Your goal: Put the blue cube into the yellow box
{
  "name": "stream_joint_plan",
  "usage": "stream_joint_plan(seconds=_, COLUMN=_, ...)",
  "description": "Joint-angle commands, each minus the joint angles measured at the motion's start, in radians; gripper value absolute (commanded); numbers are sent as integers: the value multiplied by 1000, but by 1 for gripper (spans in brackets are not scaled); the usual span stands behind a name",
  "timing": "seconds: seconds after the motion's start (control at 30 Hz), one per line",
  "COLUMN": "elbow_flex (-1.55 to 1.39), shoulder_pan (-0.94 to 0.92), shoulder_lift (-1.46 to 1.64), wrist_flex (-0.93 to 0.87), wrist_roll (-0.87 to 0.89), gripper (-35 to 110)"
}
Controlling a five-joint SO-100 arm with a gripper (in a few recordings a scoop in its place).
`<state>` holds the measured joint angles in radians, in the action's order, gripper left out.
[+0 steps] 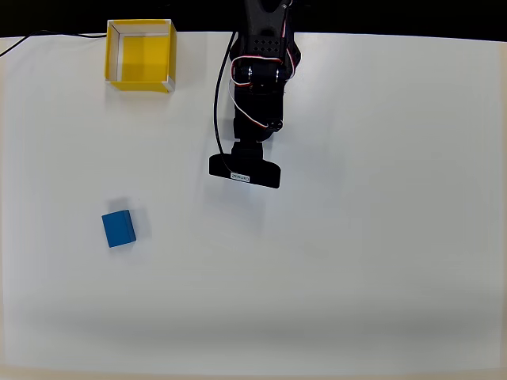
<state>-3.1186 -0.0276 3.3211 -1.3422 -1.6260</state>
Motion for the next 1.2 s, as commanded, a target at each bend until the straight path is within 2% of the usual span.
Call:
stream_joint_plan(seconds=0.0, elbow_flex=-26, shoulder_pan=9, shoulder_lift=23, wrist_flex=-17, wrist_roll=12, gripper=0)
stream_joint_plan(seconds=0.4, elbow_flex=-26, shoulder_pan=9, shoulder_lift=23, wrist_flex=-17, wrist_roll=5, gripper=0)
stream_joint_plan(seconds=0.6, elbow_flex=21, shoulder_pan=-52, shoulder_lift=-40, wrist_flex=60, wrist_roll=-106, gripper=2)
stream_joint_plan(seconds=0.87, elbow_flex=393, shoulder_pan=-299, shoulder_lift=-477, wrist_flex=331, wrist_roll=-253, gripper=15)
stream_joint_plan(seconds=1.17, elbow_flex=900, shoulder_pan=-517, shoulder_lift=-1054, wrist_flex=488, wrist_roll=-321, gripper=16)
